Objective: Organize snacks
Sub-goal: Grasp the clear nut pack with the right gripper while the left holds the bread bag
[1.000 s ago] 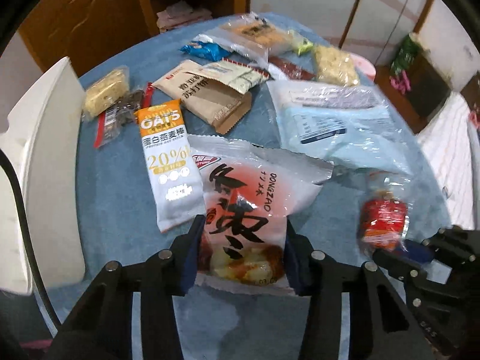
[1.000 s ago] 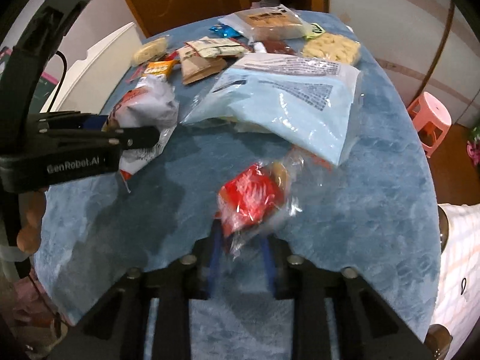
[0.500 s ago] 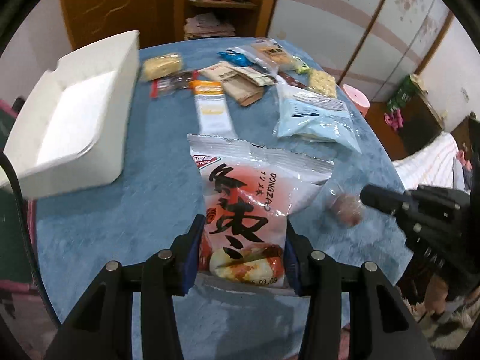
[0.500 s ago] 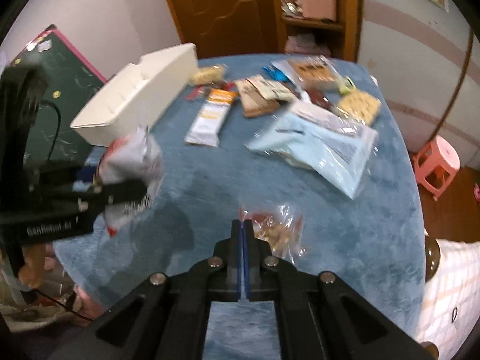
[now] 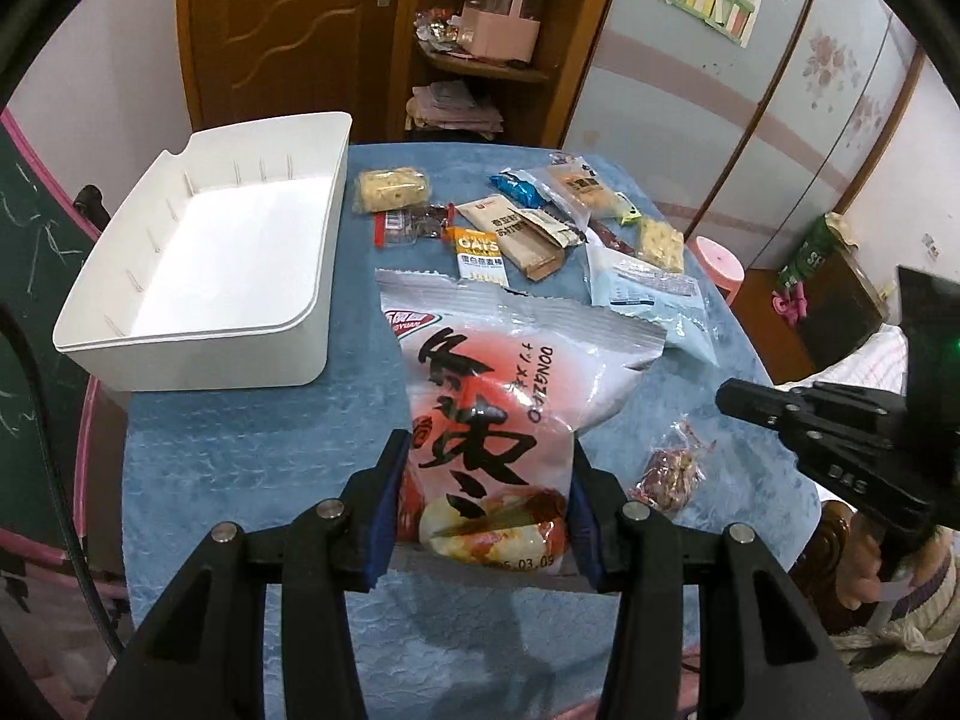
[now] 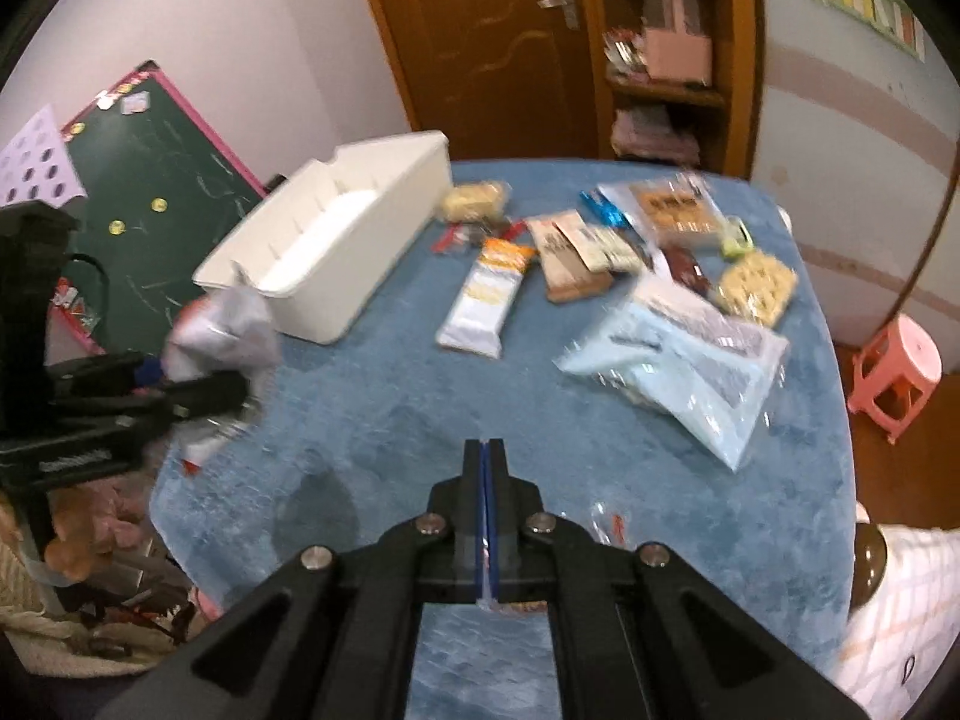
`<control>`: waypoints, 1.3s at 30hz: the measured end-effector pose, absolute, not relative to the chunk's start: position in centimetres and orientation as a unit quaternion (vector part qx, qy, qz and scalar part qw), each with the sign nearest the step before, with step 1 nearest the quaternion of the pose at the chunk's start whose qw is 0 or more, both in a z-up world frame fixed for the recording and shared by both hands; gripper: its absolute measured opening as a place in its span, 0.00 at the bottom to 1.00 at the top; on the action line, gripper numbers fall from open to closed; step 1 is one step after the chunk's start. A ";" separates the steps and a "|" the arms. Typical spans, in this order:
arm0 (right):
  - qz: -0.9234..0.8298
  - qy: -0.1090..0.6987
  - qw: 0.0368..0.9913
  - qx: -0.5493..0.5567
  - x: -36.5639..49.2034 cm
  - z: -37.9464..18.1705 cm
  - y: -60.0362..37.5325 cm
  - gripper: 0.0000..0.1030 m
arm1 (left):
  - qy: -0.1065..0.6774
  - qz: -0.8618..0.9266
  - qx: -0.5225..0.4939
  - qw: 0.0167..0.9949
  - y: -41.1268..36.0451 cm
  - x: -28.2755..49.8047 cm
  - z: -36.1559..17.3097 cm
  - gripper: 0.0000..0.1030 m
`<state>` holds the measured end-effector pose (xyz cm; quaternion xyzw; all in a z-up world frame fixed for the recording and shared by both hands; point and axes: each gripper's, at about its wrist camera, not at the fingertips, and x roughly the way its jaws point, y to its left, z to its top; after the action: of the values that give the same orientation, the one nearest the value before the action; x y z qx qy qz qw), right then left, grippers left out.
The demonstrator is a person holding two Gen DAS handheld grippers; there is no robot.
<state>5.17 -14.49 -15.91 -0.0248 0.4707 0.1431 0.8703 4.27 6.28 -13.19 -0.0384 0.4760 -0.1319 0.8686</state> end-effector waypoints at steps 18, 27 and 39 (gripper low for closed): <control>0.107 0.554 0.825 -0.025 5.0 -22.5 -17.5 0.43 | 0.494 -0.142 -0.016 0.858 4.6 4.0 -15.2 0.45; 0.113 0.570 0.814 0.003 4.1 -23.1 -18.7 0.43 | 0.503 -0.145 -0.016 0.852 4.3 4.1 -15.8 0.45; 0.127 0.572 0.809 0.053 2.5 -22.3 -20.2 0.43 | 0.503 -0.150 -0.010 0.851 3.6 3.9 -15.9 0.45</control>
<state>2.55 -20.16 -22.32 0.0527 0.5719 0.1267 0.8087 3.92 3.61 -15.88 -0.0096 0.5034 -0.1503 0.8508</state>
